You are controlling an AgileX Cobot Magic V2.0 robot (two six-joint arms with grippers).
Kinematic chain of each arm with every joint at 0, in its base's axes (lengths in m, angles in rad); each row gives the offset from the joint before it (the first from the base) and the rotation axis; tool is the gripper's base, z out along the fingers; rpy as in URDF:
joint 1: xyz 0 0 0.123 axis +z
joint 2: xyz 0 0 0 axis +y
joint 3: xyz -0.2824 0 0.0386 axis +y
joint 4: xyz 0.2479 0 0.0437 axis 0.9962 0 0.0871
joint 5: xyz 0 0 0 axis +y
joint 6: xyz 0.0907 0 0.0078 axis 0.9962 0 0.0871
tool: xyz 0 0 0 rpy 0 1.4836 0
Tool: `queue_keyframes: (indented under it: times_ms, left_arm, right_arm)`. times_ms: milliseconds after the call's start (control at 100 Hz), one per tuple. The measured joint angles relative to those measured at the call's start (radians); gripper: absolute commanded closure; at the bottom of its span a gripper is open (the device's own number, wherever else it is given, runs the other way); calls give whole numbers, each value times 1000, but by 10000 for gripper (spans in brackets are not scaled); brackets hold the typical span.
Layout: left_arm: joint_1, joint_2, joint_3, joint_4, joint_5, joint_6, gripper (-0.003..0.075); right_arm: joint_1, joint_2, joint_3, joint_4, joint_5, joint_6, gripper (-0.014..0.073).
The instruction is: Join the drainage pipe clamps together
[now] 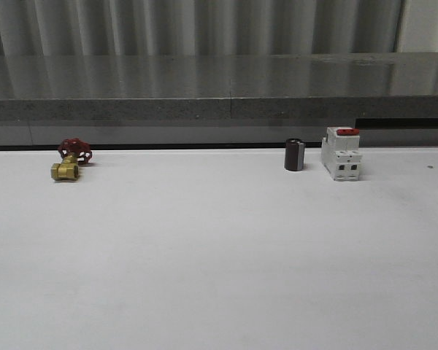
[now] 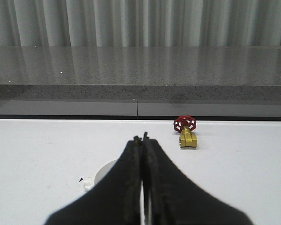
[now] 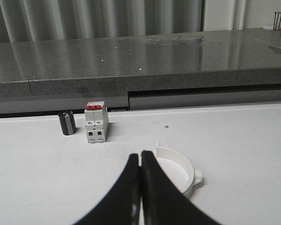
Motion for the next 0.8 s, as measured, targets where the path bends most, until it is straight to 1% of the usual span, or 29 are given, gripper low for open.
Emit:
queue_keyframes:
  times_ms: [280,330,450,590,800]
  left_arm:
    - [0,0,0,0,-8,0,740]
    - [0,0,-2,0,9,0,740]
    - [0,0,-39,0,110,0,740]
    - [0,53,-165,0,218,0,740]
    - [0,251,-361,0,517,0,740]
  right_arm:
    - [0,0,0,0,0,0,653]
    - [0,0,0,0,0,0,653]
    - [0,0,0,0,0,0,653]
    - [0,0,0,0,0,0,653]
    - [0,0,0,0,0,0,653]
